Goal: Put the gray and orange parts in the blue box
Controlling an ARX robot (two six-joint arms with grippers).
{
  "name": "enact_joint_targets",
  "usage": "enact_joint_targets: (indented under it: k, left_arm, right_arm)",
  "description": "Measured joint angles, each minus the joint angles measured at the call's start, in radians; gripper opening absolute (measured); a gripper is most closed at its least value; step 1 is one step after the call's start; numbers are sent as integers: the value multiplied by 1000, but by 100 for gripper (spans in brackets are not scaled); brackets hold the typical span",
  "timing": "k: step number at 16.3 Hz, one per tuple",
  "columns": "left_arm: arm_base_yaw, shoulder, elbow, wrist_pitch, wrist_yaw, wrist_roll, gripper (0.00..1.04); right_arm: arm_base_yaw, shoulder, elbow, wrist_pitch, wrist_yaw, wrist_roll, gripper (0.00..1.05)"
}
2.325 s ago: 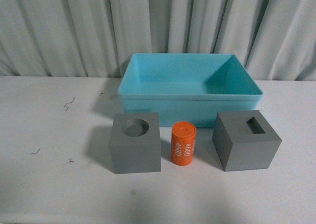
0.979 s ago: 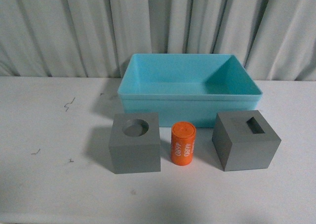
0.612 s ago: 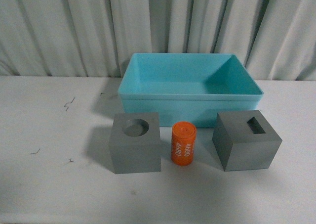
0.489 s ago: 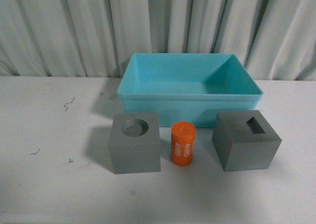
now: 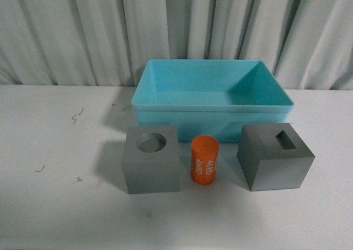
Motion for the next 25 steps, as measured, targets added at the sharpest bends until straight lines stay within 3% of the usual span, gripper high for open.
enact_joint_targets:
  k: [6, 10, 25]
  left_arm:
    - [0, 0, 0, 0, 0, 0, 98]
    - [0, 0, 0, 0, 0, 0, 98]
    - [0, 0, 0, 0, 0, 0, 98]
  right_arm:
    - [92, 172, 80, 26, 78, 42, 98]
    - [180, 390, 278, -3, 165, 110, 98]
    - [184, 505, 332, 6, 230, 113, 98]
